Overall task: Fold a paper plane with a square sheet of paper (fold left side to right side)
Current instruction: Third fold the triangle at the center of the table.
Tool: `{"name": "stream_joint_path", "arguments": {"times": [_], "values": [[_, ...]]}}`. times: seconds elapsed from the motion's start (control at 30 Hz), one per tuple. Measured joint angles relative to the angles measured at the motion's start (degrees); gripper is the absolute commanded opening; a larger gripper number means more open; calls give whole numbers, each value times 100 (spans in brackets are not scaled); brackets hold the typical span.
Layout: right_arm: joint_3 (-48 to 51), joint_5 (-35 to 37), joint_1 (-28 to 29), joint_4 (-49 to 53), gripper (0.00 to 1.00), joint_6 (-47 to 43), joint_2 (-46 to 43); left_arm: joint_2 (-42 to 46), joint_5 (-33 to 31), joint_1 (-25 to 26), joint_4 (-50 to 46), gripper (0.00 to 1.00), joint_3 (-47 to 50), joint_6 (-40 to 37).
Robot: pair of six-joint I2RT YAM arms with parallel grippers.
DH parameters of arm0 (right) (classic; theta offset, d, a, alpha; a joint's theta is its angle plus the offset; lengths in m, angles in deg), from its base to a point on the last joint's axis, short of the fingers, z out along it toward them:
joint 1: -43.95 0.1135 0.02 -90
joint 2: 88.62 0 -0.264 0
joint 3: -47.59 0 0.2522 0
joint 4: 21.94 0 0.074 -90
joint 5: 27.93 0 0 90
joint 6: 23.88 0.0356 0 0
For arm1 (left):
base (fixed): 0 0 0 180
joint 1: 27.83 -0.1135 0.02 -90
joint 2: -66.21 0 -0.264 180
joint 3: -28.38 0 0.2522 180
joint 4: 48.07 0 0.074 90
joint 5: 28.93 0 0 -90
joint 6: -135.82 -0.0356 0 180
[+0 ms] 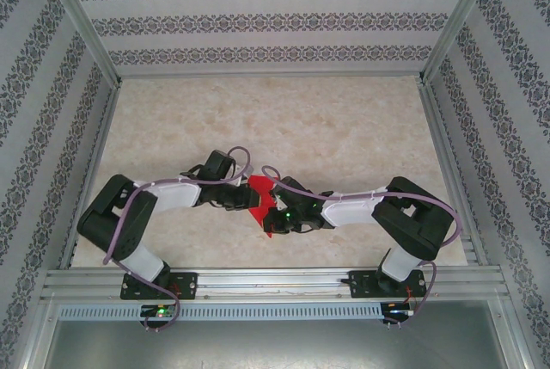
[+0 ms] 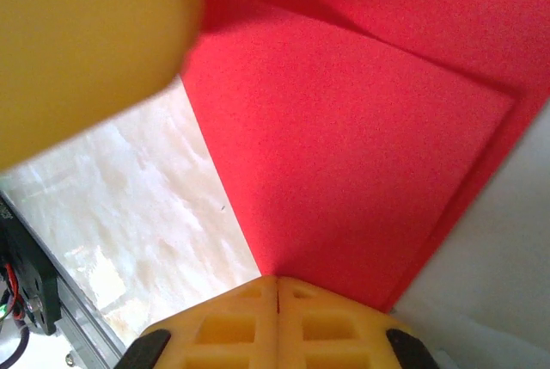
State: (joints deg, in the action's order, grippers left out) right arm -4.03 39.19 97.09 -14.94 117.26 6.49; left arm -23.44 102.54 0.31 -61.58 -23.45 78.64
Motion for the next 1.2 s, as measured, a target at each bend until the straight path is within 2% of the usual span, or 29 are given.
{"name": "stream_joint_path", "arguments": {"times": [0.23,0.7,1.2], "values": [[-37,-20,0,-15,0,-2,57,699,50,0,90,16,549,-15],[-199,-20,0,166,0,-7,144,492,247,46,920,15,914,219],[-313,-13,0,374,0,-44,170,177,264,107,1121,15,922,262]]}}
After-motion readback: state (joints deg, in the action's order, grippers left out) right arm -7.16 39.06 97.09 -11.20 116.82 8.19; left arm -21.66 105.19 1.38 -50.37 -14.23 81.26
